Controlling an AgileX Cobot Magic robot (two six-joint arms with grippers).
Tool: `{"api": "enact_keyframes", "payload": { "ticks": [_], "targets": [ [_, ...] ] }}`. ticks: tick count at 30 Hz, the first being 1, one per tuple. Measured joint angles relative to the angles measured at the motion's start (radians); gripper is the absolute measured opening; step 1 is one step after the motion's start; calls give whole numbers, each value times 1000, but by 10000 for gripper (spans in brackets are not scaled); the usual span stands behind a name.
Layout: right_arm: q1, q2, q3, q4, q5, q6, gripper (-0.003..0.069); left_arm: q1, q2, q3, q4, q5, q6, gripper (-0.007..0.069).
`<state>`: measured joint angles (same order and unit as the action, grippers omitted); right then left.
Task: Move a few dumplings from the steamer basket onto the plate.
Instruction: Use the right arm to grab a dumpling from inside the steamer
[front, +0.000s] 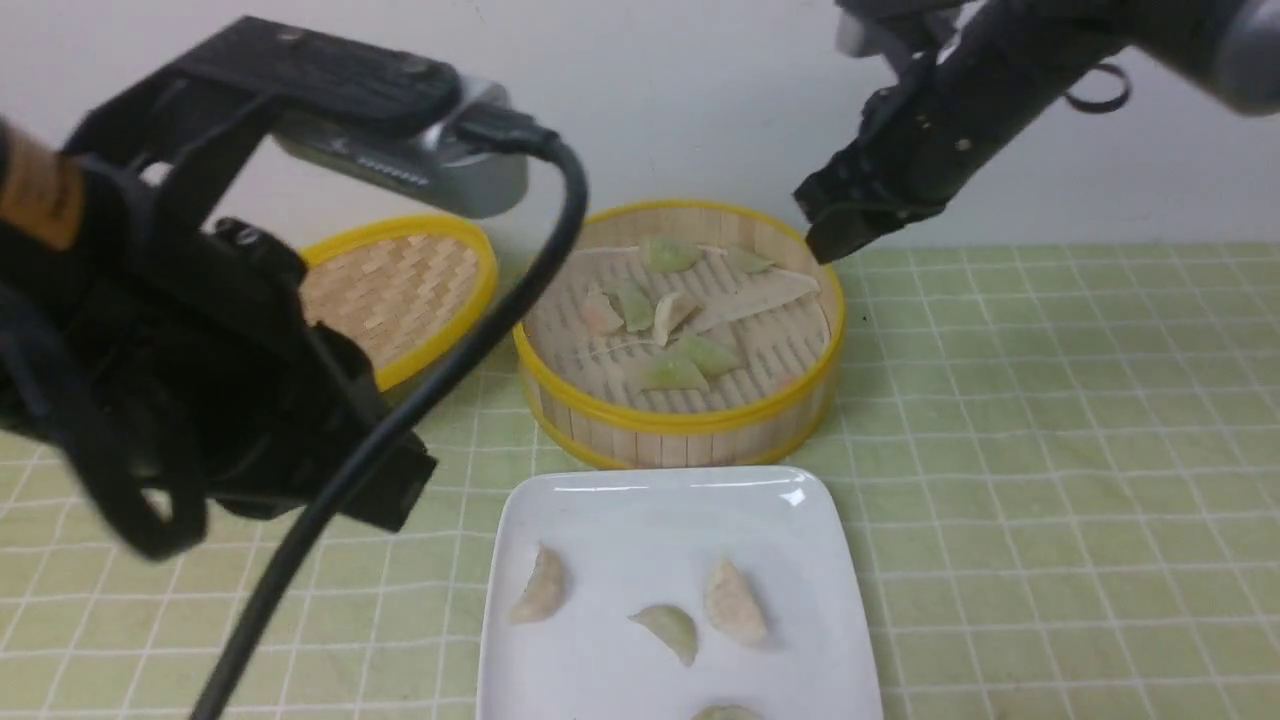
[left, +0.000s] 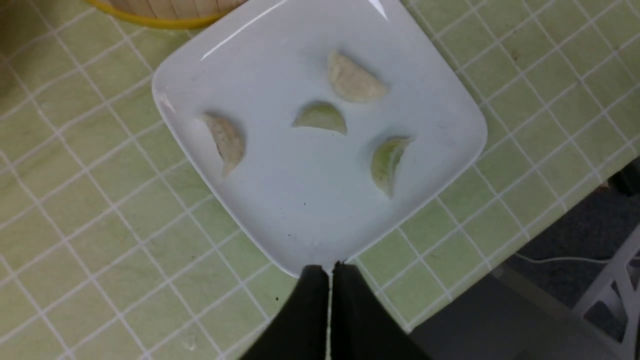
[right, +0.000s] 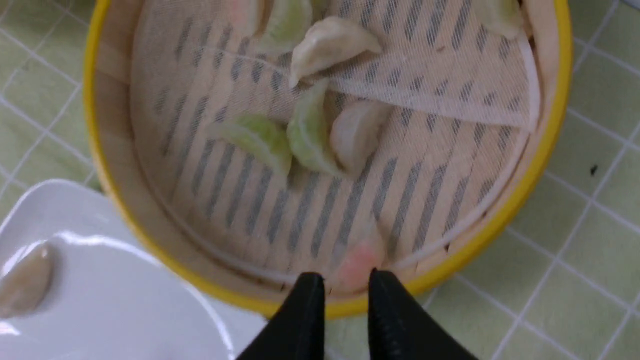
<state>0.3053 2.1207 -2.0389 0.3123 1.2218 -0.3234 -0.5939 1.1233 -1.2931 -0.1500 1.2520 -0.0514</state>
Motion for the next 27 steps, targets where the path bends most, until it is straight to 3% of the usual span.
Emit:
{"api": "enact_keyframes", "payload": {
  "ticks": [6,11,27],
  "targets": [
    [26,261,-252,-15,-6,15,326,0,-92,45,0,4,-26,-6],
    [50,379,-356,-32,-11,21,405,0,-119,61,8,6,-26,-6],
    [73,473,-406,-72,-55,91,400,0,-121,63,71,6,-52,-6]
  ]
}}
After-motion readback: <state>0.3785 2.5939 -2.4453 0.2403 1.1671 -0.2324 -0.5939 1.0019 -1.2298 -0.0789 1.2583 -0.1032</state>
